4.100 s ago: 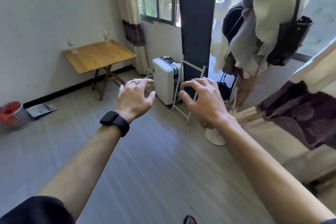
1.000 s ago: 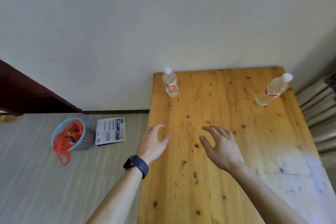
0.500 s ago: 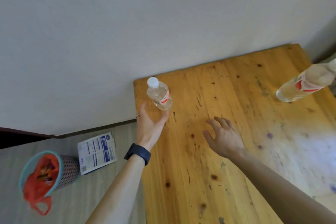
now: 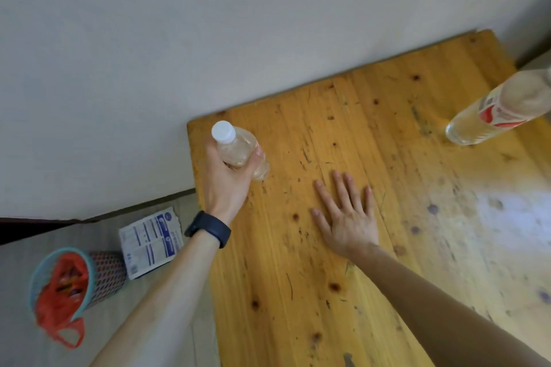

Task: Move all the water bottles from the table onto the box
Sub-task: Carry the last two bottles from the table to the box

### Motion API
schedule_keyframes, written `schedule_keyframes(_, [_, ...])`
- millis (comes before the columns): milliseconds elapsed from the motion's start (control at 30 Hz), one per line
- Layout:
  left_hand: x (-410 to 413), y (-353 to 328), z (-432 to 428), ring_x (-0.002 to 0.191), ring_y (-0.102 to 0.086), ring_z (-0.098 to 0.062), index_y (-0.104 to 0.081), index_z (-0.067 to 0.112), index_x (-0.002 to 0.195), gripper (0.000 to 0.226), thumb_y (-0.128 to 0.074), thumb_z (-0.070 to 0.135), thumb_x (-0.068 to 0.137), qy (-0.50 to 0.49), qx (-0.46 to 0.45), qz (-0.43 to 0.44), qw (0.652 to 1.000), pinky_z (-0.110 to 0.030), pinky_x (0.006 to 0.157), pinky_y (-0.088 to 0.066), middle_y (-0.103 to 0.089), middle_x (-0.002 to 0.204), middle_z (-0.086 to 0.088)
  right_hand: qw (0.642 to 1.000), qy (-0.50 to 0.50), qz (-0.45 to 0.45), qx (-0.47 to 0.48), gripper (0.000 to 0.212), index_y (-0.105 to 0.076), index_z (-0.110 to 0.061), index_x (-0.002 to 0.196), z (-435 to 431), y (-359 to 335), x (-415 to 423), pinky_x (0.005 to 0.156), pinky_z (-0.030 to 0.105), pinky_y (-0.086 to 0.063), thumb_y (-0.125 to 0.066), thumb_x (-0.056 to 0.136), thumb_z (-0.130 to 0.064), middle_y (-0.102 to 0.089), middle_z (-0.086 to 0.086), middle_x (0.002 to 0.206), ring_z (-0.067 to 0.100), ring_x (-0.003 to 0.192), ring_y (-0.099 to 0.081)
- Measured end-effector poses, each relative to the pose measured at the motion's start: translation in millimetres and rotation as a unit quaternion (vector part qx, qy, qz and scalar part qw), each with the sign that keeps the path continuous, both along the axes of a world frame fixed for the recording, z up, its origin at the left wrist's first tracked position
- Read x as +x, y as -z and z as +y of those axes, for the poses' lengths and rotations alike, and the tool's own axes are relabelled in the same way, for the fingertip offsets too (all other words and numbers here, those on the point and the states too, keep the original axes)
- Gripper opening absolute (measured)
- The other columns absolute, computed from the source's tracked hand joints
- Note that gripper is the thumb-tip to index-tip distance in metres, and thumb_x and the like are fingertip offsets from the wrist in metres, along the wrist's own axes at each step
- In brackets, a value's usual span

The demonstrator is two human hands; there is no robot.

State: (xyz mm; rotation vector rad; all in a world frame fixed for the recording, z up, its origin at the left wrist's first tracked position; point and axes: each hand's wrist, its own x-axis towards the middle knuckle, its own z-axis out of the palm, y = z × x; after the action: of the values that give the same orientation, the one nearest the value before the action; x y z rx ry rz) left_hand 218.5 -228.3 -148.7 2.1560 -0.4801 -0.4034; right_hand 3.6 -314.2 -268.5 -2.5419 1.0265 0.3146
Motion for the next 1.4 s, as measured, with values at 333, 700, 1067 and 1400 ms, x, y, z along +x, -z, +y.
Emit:
schedule_keyframes(333, [-108.9, -1.1, -104.0, 0.101, -0.063, -0.001, -0.046, 0.037, 0.125, 0.068, -0.081, 0.058, 0.071, 0.154, -0.039, 0.067, 0.985, -0.038, 0.087, -0.058, -0.061, 0.108, 0.028, 0.937, 0.27, -0.206, 0.086, 0.063, -0.041, -0.017, 0.145, -94.4, -58.0, -106.0, 0.105, 0.032, -0.038, -0.054, 0.095, -0.053, -0.041, 0.004, 0.149, 0.025, 0.127, -0.05])
schedule_keyframes(700, [-175.1, 2.3, -191.3, 0.105, -0.059, 0.004, -0.041, 0.045, 0.123, 0.062, -0.082, 0.051, 0.076, 0.244, -0.044, 0.05, 0.967, -0.013, 0.078, -0.049, -0.061, 0.112, 0.023, 0.836, 0.377, -0.379, 0.126, 0.11, -0.022, -0.036, 0.152, -232.6, -110.5, -139.2, 0.116, 0.05, -0.034, -0.078, 0.065, -0.075, -0.029, -0.01, 0.159, 0.013, 0.144, -0.033])
schedule_keyframes(1067, [-192.6, 4.2, -206.7, 0.115, -0.061, -0.016, -0.044, 0.046, 0.13, 0.075, -0.087, 0.05, 0.069, 0.208, -0.092, 0.061, 0.972, -0.037, 0.091, -0.055, -0.062, 0.123, 0.005, 0.861, 0.338, -0.349, 0.149, 0.068, -0.042, -0.026, 0.126, -255.9, -134.1, -119.5, 0.069, 0.024, -0.045, -0.082, 0.075, -0.047, -0.055, -0.019, 0.097, 0.013, 0.095, -0.059])
schedule_keyframes(1400, [-188.2, -0.6, -216.2, 0.088, -0.062, 0.003, -0.064, 0.029, 0.105, 0.036, -0.083, 0.035, 0.076, 0.176, -0.04, 0.011, 0.984, -0.012, 0.068, -0.049, -0.068, 0.092, 0.015, 0.891, 0.3, -0.297, 0.166, 0.037, -0.06, -0.026, 0.099, -255.6, -140.0, -132.9, 0.058, 0.016, -0.047, -0.082, 0.07, -0.032, -0.065, -0.012, 0.083, 0.001, 0.075, -0.06])
